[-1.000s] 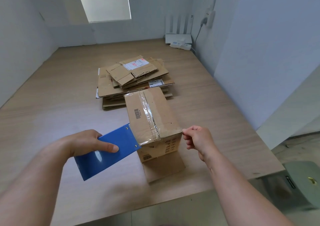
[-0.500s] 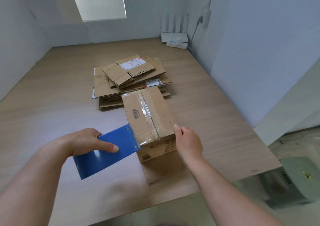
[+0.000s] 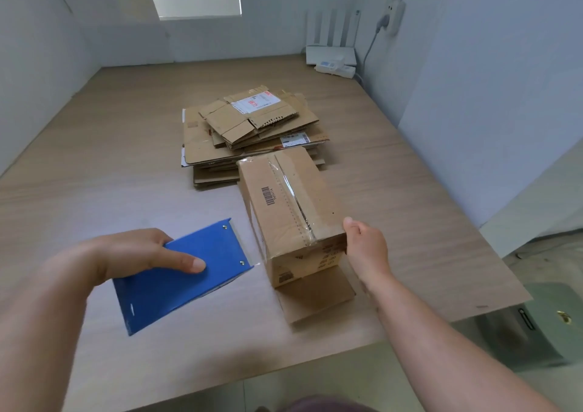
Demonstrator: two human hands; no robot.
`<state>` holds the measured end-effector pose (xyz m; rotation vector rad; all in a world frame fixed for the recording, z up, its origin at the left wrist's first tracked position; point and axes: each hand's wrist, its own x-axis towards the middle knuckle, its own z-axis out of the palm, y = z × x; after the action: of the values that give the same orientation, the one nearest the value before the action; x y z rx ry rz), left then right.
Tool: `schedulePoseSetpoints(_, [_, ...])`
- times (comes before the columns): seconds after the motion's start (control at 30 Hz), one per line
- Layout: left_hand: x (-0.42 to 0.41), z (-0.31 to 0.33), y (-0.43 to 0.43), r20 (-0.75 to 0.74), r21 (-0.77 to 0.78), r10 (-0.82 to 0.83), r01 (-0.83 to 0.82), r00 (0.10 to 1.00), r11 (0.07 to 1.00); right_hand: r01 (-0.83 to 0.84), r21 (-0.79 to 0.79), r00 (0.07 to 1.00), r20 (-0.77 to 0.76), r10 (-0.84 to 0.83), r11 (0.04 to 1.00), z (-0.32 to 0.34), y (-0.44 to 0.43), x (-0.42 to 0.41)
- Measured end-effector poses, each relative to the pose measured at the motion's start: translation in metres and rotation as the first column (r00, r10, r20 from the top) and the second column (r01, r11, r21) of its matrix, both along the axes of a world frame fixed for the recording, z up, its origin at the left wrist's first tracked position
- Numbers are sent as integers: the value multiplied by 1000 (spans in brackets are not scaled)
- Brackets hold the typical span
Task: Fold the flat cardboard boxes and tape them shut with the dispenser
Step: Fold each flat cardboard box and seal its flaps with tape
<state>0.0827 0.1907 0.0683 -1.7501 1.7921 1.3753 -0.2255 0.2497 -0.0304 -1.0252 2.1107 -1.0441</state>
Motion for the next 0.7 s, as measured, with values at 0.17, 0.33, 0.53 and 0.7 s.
schedulePoseSetpoints(0.17, [-9, -13, -6, 96, 7, 48, -49, 994, 999, -7, 16, 999, -32, 8, 1000, 0, -1, 3])
schedulePoseSetpoints(0.33, [-35, -28, -8, 221, -39, 60, -53, 973, 998, -14, 12, 999, -50, 15, 1000, 2, 1, 6])
schedulePoseSetpoints(0.53, [-49, -42, -3, 494, -246, 18, 120, 869, 962, -16, 20, 999, -36, 16, 1000, 4, 0, 7])
schedulePoseSetpoints(0.7, [-28, -88, 24, 604, -382, 91, 188, 792, 905, -51, 23, 996, -69, 52, 998, 3, 5, 3])
